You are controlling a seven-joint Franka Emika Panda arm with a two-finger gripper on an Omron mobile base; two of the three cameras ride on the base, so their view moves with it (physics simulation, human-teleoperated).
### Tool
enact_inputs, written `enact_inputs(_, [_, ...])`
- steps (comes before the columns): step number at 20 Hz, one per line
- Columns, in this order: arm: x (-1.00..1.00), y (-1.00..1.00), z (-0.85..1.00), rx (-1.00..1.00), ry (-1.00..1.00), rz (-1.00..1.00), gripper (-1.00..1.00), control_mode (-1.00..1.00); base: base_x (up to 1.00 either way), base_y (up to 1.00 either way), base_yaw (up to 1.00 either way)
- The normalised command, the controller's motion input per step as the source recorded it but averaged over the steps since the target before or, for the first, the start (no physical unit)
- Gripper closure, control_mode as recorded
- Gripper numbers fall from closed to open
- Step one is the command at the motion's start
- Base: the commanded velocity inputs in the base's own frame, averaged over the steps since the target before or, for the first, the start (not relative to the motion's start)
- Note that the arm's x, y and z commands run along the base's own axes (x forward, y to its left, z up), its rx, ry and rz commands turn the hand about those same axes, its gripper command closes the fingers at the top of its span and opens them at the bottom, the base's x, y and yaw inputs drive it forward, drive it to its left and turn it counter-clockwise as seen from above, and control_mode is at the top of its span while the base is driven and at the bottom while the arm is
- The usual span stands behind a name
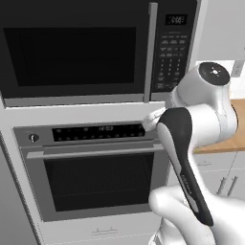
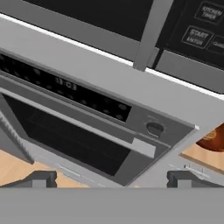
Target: Open the microwave, place the bowl with waffle inside the microwave, then close the microwave door and turn it on.
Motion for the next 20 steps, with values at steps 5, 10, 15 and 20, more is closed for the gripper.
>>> enact_inputs(5, [-0.07, 0.18, 0.69, 0.00, -0.04, -0.06, -1.00, -1.00, 0.00, 0.00, 0.00])
enact_inputs(10, [0.00, 0.09, 0.57, 0.00, -0.10, -0.11, -1.00, -1.00, 0.00, 0.00, 0.00])
enact_inputs(15, [0.25, 0.00, 0.12, 0.00, -0.26, -0.11, -1.00, -1.00, 0.00, 0.00, 0.00])
enact_inputs(20, [0.51, 0.00, 0.00, 0.00, -0.01, -0.15, -1.00, -1.00, 0.00, 0.00, 0.00])
